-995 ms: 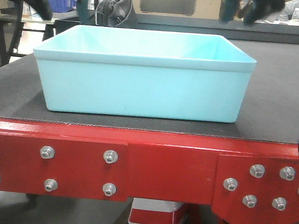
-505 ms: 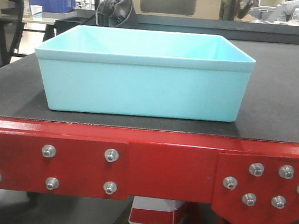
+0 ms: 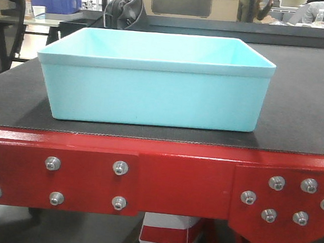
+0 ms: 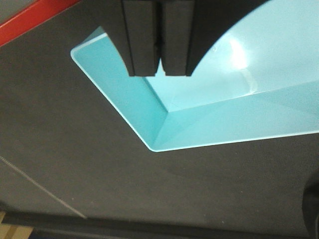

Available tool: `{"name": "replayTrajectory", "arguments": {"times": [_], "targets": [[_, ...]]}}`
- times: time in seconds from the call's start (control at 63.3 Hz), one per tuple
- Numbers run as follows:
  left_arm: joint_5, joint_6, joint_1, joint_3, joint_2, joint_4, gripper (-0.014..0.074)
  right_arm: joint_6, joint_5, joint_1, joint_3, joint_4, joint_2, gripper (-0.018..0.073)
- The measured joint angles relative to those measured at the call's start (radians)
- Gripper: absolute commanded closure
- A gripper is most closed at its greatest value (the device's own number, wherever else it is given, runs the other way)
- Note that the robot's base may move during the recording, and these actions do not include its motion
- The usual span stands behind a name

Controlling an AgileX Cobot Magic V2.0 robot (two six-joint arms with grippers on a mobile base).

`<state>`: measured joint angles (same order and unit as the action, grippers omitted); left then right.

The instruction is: Fetch blue bin and place on conveyor start

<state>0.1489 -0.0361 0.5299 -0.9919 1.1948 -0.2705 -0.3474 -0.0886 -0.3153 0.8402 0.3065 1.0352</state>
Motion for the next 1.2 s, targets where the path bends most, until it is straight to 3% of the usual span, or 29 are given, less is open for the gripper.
{"name": "replayTrajectory", "arguments": {"times": [0.158,0.379,0.695,1.2], "targets": [[-0.059,-0.002,0.002,0.17,-0.144,-0.009,0.0707,0.0,0.048,0.0,-0.094,0.0,-0.134,0.0725],[-0.061,-0.002,0.002,0.3,-0.361,-0.009,0.0707,0.002,-0.027,0.0,-0.123,0.0,-0.303,0.0725],[-0.072,-0.002,0.002,0.314,-0.513,-0.009,0.0707,0.002,-0.047,0.0,-0.123,0.0,-0.424,0.0725],[-0.074,-0.002,0.002,0.314,-0.52,-0.009,0.0707,0.004,-0.047,0.0,-0.123,0.0,-0.424,0.0725]]}}
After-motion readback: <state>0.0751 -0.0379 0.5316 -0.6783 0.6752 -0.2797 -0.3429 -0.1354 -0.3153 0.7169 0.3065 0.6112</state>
